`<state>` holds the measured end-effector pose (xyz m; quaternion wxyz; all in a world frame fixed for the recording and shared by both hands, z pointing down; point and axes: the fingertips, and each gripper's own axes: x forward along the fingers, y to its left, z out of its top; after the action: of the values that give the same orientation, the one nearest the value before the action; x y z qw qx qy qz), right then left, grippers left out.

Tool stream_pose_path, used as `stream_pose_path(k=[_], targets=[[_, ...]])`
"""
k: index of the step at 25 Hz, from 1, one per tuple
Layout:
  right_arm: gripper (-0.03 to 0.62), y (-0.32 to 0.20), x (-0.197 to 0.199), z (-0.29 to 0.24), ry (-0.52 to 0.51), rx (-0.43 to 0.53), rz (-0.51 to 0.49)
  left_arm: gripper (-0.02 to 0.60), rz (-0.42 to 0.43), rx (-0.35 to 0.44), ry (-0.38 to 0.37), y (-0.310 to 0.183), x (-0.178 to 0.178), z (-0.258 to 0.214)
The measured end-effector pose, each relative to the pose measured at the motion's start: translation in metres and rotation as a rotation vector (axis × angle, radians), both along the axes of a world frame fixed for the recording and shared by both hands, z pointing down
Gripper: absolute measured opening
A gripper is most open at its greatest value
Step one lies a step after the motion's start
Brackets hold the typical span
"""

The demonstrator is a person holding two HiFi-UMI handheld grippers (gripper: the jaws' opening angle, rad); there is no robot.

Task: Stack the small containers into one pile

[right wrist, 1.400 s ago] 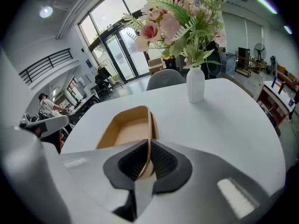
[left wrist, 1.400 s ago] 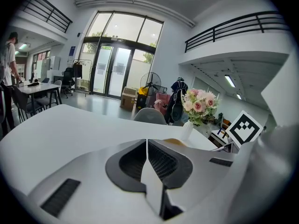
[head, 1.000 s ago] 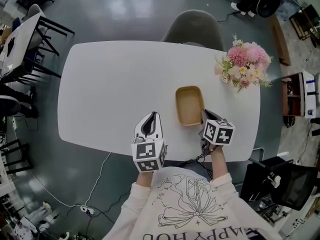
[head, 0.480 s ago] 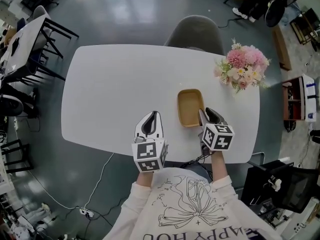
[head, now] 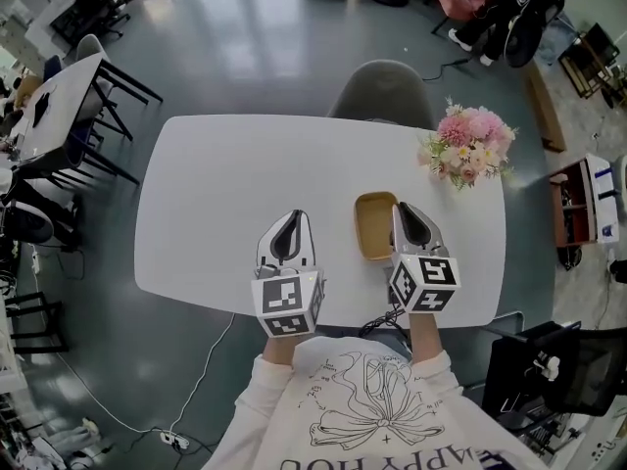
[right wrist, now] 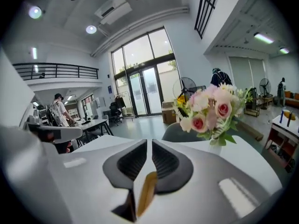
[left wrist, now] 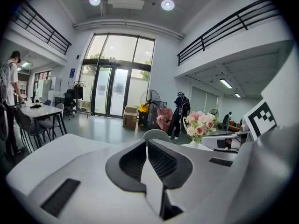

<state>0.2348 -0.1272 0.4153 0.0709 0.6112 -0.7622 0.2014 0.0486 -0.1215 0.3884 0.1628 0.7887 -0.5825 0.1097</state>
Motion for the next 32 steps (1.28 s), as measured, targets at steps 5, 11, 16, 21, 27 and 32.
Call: stream_pose_path(k=[5,11,16,21,27,32], targets=[[0.022,-0.004,-0.013,-0.044,0.037,0.128,0.029,0.017,0.01,0.096,-0.019,-0.006,-0.014,-0.037],[0.012,-0.007,-0.028,-0.09,0.083,0.266,0.033,0.017,0.019,0.196,-0.019,-0.014,-0.025,-0.076],[0.011,-0.007,-0.04,-0.115,0.086,0.319,0.033,0.017,0.027,0.254,-0.028,-0.015,-0.033,-0.098],[0.012,-0.007,-0.044,-0.126,0.091,0.343,0.037,0.017,0.031,0.292,-0.03,-0.017,-0.036,-0.111],[0.011,-0.008,-0.047,-0.136,0.087,0.369,0.039,0.017,0.035,0.316,-0.023,-0.019,-0.037,-0.12],[0.011,-0.006,-0.047,-0.138,0.088,0.373,0.035,0.017,0.037,0.323,-0.023,-0.019,-0.037,-0.122]])
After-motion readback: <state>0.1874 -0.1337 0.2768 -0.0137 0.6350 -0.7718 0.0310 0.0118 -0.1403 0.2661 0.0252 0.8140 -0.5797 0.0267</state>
